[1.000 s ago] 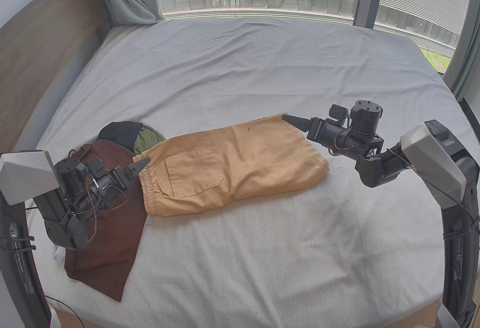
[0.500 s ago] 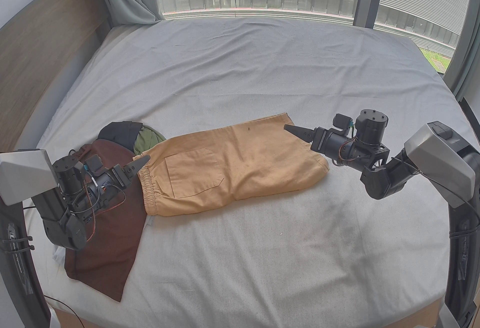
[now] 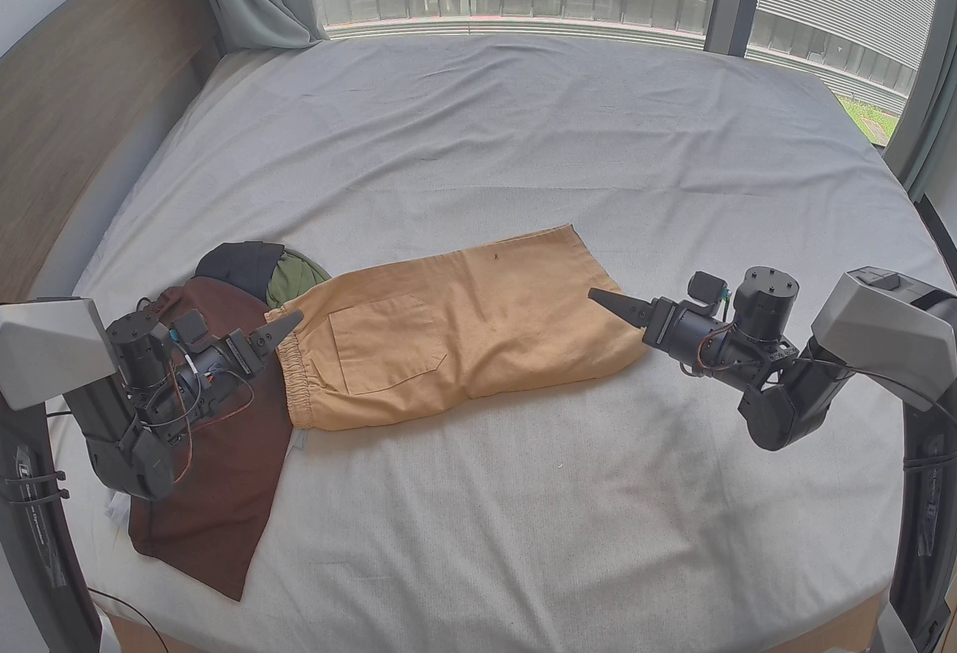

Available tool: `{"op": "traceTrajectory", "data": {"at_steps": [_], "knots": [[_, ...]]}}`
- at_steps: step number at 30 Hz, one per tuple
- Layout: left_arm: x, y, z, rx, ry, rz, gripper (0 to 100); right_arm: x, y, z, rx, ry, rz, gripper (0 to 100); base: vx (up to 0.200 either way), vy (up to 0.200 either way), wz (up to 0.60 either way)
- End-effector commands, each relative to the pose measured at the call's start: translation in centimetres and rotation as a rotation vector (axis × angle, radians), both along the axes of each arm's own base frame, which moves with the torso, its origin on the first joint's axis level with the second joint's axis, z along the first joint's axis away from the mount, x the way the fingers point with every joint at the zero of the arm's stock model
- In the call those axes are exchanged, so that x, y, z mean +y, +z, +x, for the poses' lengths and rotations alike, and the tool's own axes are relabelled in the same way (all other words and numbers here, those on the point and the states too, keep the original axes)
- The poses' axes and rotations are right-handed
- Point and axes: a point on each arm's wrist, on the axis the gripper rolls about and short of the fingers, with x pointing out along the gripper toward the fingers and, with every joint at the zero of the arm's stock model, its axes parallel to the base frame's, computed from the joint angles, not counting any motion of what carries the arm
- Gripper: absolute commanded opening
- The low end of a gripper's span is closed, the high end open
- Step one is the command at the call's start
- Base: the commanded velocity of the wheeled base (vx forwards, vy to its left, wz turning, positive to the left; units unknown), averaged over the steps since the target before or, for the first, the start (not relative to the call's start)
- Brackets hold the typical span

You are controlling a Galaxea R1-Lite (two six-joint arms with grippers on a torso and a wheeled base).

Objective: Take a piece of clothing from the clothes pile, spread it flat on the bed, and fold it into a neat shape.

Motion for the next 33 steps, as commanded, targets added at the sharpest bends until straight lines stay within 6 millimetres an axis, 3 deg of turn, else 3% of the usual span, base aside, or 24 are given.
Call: {"op": "traceTrajectory", "data": {"at_steps": [1, 7, 28, 33], "knots": [[-0.1, 0.0, -0.1, 0.000, -0.004, 0.000, 100, -0.6, -2.1, -1.0, 0.060, -0.007, -0.007, 100, 0.000, 0.000, 0.00], [-0.2, -0.2, -0.1, 0.006, -0.005, 0.001, 100, -0.8, -4.7, -0.7, 0.109, -0.015, -0.021, 100, 0.000, 0.000, 0.00], [-0.2, -0.3, -0.1, 0.008, -0.006, 0.005, 100, -0.2, -8.2, -0.7, 0.210, -0.001, -0.047, 100, 0.000, 0.000, 0.00], [-0.2, -0.3, -0.1, 0.007, -0.006, 0.005, 100, 0.8, -9.1, -0.4, 0.204, 0.006, -0.048, 100, 0.000, 0.000, 0.00]]}}
